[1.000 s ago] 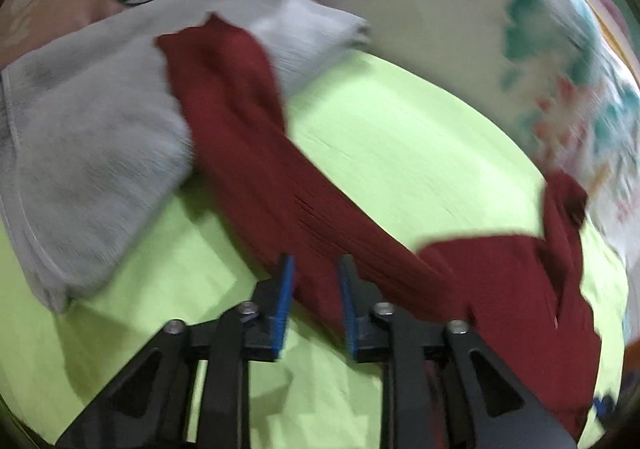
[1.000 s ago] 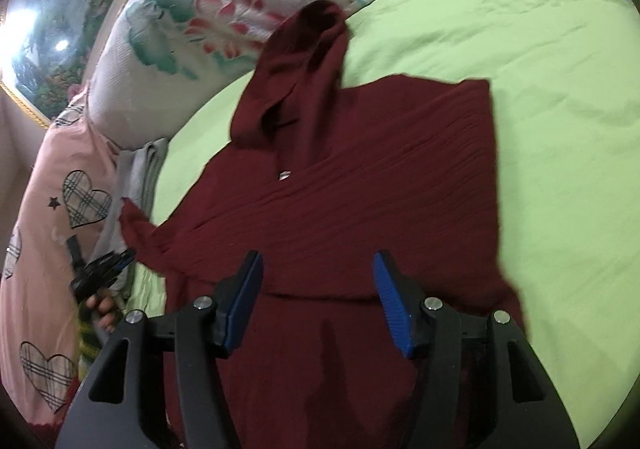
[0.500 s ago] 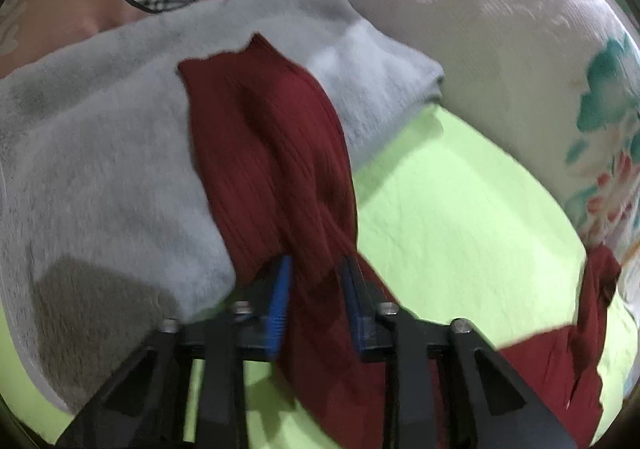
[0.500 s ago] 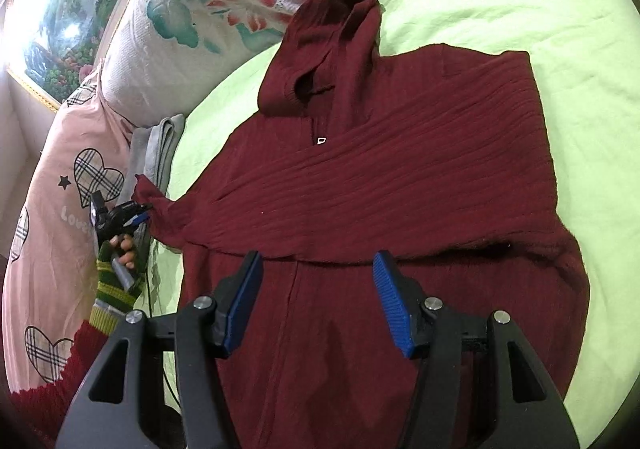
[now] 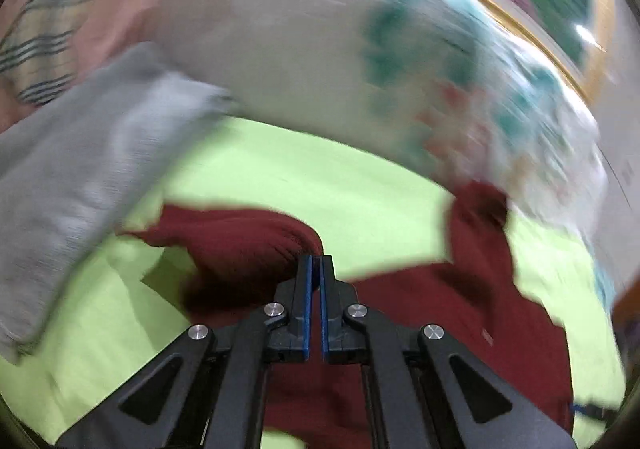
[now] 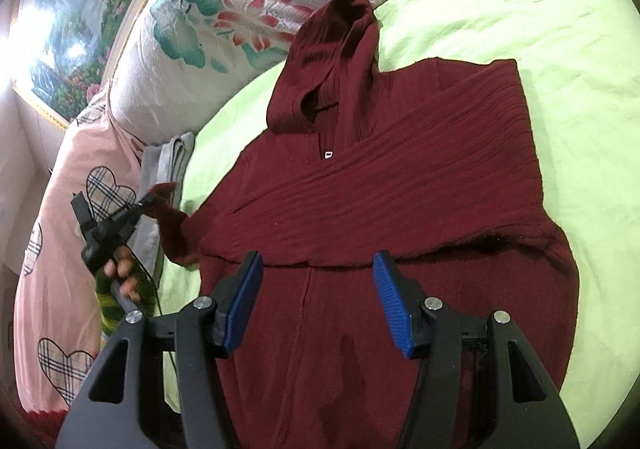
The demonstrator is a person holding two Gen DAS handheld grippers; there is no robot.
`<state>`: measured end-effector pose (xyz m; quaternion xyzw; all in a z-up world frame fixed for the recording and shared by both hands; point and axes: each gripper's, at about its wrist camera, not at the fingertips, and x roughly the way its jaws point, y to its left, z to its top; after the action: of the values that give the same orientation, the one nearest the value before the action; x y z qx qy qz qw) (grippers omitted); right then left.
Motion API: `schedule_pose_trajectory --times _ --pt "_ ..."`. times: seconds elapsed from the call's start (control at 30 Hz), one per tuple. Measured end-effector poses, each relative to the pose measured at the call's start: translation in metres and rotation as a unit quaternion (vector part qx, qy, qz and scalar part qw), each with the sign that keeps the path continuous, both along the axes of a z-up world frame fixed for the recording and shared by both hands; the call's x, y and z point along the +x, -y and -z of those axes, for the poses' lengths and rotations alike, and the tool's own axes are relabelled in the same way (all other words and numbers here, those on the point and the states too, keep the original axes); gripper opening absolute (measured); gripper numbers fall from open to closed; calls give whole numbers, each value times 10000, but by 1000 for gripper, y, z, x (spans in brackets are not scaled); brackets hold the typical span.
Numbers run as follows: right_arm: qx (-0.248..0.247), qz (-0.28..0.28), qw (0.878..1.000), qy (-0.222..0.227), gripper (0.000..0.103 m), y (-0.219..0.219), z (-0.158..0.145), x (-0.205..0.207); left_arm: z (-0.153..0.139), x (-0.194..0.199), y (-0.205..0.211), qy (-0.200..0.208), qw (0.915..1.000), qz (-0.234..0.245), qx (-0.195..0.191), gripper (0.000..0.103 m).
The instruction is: Fold large clothes
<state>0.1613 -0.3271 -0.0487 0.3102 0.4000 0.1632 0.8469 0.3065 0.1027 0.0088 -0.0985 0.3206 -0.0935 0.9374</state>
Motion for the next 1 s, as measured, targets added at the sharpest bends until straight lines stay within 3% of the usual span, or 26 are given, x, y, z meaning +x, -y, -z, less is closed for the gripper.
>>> schedule_pose_trajectory --times 0.17,0.27,0.43,0.53,0.67,0.83,1.0 --pt "42 129 9999 30 58 10 -3 -3 18 -32 104 -159 9916 1247 302 0" --pt "91 249 9996 30 58 18 -2 -3 38 -46 150 -356 9837 1692 486 0" --pt "94 270 9996 62 58 22 -8 0 68 -40 172 -739 9797 1760 620 1" --pt "18 68 9999 154 58 10 -15 9 69 -48 157 -738 9826 1620 539 1" --pt "-106 -512 9984 225 58 -28 -25 41 66 -63 103 -761 9908 1081 288 2" --pt "-363 -1471 9880 313 58 -118 -39 106 68 -71 23 -839 9964 -58 66 2" --pt "-1118 -2329 9641 609 58 -237 -55 176 85 -63 -37 -1156 9893 -834 -299 2"
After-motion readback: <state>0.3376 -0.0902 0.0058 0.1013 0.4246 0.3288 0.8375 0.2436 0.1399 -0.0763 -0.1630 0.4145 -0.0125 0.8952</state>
